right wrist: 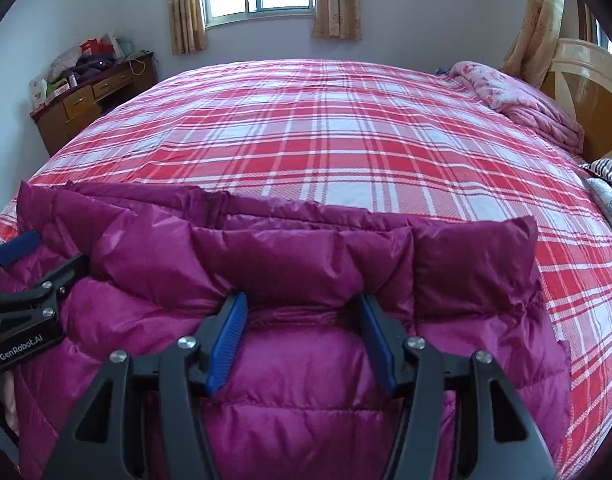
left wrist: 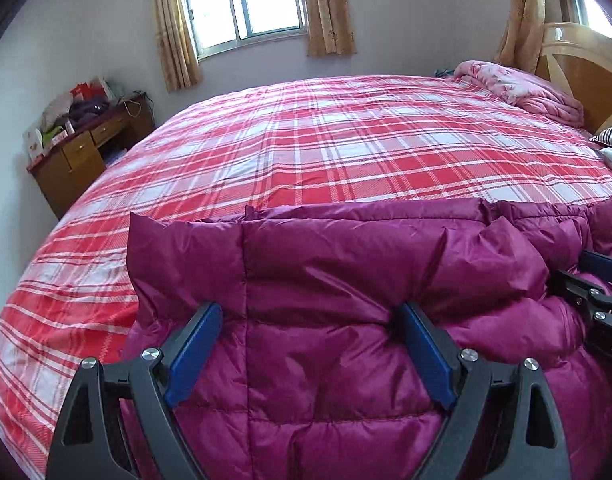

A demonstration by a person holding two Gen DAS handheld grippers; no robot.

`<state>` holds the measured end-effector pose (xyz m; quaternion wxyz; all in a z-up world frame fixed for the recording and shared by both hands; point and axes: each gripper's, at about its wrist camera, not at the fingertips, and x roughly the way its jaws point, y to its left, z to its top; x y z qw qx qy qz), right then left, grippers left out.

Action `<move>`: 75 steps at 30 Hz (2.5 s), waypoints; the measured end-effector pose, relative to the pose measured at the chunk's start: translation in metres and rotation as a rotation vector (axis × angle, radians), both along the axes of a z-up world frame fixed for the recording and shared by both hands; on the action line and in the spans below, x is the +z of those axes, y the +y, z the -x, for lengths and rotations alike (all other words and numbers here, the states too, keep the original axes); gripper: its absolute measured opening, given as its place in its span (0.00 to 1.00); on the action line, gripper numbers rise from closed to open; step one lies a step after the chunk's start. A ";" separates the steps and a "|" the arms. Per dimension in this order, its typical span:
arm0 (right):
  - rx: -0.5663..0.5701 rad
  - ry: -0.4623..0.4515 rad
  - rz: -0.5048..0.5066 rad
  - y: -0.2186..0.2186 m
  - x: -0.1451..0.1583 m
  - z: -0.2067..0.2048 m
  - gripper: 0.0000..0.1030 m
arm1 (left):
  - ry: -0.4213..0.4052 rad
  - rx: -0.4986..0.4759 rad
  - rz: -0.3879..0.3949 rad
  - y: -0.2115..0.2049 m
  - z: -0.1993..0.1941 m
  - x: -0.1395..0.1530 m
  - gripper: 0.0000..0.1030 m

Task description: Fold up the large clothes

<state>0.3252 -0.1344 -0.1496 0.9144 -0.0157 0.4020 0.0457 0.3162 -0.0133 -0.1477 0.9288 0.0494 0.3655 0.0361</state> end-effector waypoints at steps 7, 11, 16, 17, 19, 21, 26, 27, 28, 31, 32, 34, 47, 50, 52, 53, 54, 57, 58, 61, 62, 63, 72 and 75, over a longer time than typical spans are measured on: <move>-0.017 0.009 -0.038 -0.004 -0.007 -0.001 0.59 | 0.041 0.003 0.049 0.005 -0.012 -0.012 0.92; -0.019 0.016 -0.036 -0.004 -0.009 -0.002 0.59 | 0.049 0.003 0.036 0.003 -0.010 -0.014 0.93; -0.020 0.032 -0.032 -0.005 -0.011 -0.005 0.60 | 0.067 0.005 0.026 0.002 -0.014 -0.017 0.94; -0.019 0.034 -0.029 -0.004 -0.012 -0.005 0.60 | 0.070 0.005 0.024 0.002 -0.015 -0.017 0.94; -0.019 0.038 -0.021 -0.003 -0.012 -0.005 0.60 | 0.075 0.006 0.022 0.002 -0.015 -0.018 0.94; -0.019 0.041 -0.014 -0.002 -0.013 -0.005 0.60 | 0.080 0.006 0.021 0.002 -0.016 -0.019 0.94; -0.017 0.052 0.016 0.002 -0.015 -0.007 0.61 | 0.090 0.008 0.016 0.001 -0.019 -0.022 0.95; -0.017 0.054 0.020 0.002 -0.015 -0.007 0.62 | 0.092 0.008 0.015 0.001 -0.019 -0.022 0.95; -0.016 0.056 0.023 0.002 -0.015 -0.007 0.62 | 0.094 0.009 0.012 0.001 -0.019 -0.022 0.95; -0.016 0.063 0.032 0.003 -0.016 -0.008 0.62 | 0.099 0.011 0.003 0.000 -0.020 -0.023 0.95; -0.017 0.065 0.035 0.003 -0.016 -0.009 0.62 | 0.100 0.011 0.000 0.000 -0.020 -0.024 0.95; -0.017 0.067 0.046 0.004 -0.017 -0.009 0.62 | 0.103 0.013 -0.004 0.000 -0.021 -0.024 0.96; -0.017 0.071 0.074 0.009 -0.016 -0.009 0.63 | 0.106 0.018 -0.015 -0.001 -0.022 -0.027 0.97; -0.025 0.037 0.018 0.004 -0.001 0.006 0.63 | 0.103 0.020 -0.020 -0.001 -0.022 -0.027 0.97; -0.007 -0.008 -0.057 0.006 0.013 0.023 0.63 | 0.103 0.020 -0.016 -0.001 -0.022 -0.028 0.97; 0.012 -0.017 -0.065 0.011 0.016 0.029 0.63 | 0.103 0.020 -0.015 0.000 -0.022 -0.028 0.97; 0.032 -0.023 -0.065 0.017 0.018 0.035 0.63 | 0.102 0.020 -0.014 0.000 -0.022 -0.028 0.97; 0.072 0.000 -0.038 0.036 0.008 0.044 0.63 | 0.102 0.021 -0.009 0.000 -0.021 -0.027 0.97; 0.076 0.010 -0.013 0.041 0.000 0.044 0.63 | 0.102 0.020 -0.008 0.001 -0.021 -0.027 0.97; 0.074 0.008 0.005 0.044 -0.010 0.043 0.63 | 0.101 0.021 -0.006 0.001 -0.021 -0.027 0.97; 0.073 0.014 0.011 0.045 -0.012 0.042 0.63 | 0.102 0.021 -0.006 0.001 -0.021 -0.027 0.97; 0.073 0.017 0.024 0.047 -0.013 0.040 0.64 | 0.102 0.021 -0.006 0.001 -0.021 -0.027 0.97; 0.061 0.011 0.097 0.057 -0.018 0.042 0.64 | 0.103 0.020 0.001 0.002 -0.020 -0.026 0.97; 0.062 0.011 0.103 0.058 -0.019 0.042 0.64 | 0.104 0.019 0.006 0.002 -0.020 -0.026 0.97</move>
